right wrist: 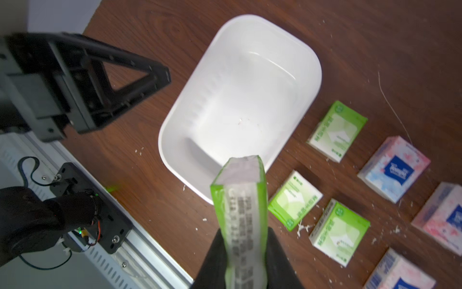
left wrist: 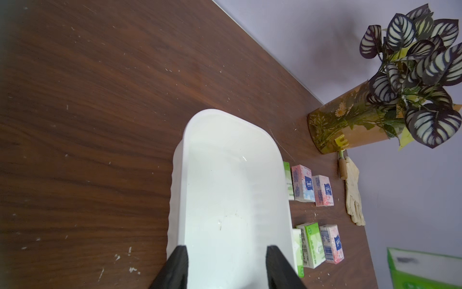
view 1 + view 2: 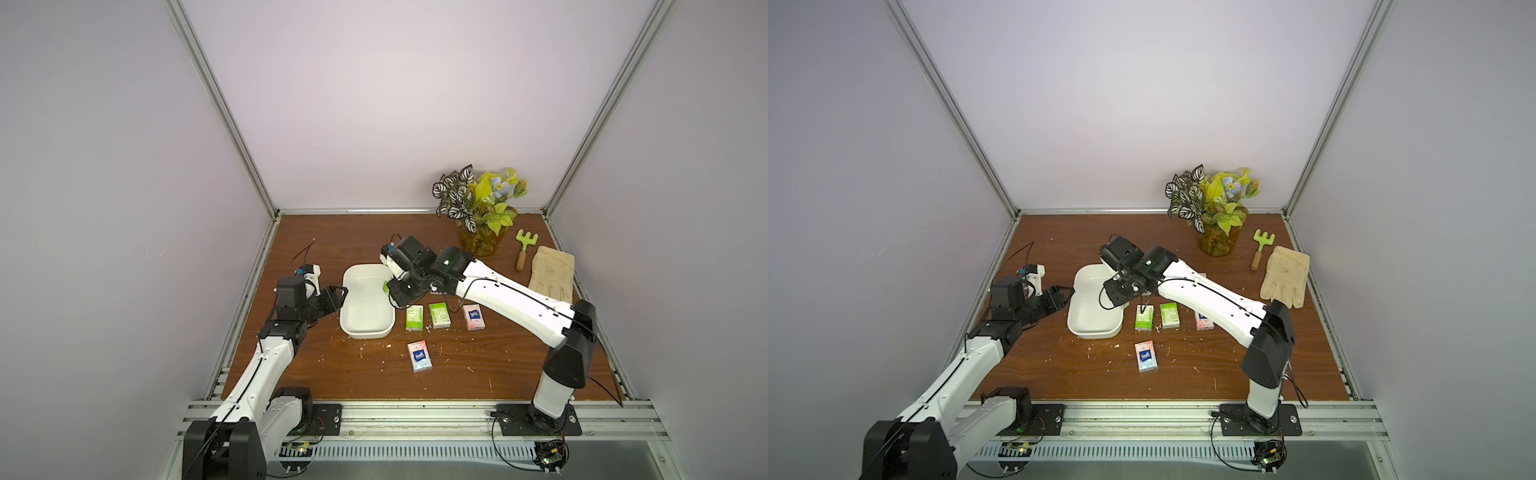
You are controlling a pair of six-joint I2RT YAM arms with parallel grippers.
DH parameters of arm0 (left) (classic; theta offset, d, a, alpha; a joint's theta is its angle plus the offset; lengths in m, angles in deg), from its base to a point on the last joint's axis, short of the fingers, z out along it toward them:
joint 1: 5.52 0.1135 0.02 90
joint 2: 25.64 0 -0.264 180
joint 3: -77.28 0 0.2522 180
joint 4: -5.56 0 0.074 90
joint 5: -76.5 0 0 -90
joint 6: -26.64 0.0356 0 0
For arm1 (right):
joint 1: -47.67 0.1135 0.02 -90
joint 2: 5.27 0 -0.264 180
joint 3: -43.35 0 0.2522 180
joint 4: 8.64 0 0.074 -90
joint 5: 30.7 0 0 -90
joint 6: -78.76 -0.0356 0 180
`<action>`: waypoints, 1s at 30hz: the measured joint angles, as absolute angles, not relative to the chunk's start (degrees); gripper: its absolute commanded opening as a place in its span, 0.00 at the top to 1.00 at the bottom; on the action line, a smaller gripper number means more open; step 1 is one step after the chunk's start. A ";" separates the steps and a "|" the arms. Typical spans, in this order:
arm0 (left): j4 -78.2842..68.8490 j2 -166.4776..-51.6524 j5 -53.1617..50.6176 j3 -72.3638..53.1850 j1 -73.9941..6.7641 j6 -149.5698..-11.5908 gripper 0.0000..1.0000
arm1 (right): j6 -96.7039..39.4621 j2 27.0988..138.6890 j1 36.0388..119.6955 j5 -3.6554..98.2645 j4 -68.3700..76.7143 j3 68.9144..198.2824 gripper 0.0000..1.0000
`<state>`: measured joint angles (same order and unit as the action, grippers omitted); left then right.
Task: Take the pocket tissues out of the storage box
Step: Pick up the pocket tissues from the storage box, then place the pocket tissues at the center of the board.
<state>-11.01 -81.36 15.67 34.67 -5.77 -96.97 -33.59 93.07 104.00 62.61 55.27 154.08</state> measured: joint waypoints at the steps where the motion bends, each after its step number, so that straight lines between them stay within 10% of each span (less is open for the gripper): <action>1: -10.96 -81.38 15.51 34.54 -5.77 -96.90 0.50 | -34.79 90.52 103.80 62.70 54.79 150.82 0.78; 15: -9.13 -83.17 14.33 34.52 -5.77 -97.03 0.45 | -46.68 60.86 96.15 58.57 43.30 107.70 0.78; 30: -8.14 -83.11 14.25 34.54 -5.77 -98.56 0.20 | -49.89 54.41 90.97 45.68 23.23 83.96 0.77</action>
<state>-8.14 -83.11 14.25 34.54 -5.77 -98.56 -49.89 54.41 90.97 45.68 23.23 83.96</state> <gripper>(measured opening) 0.797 0.234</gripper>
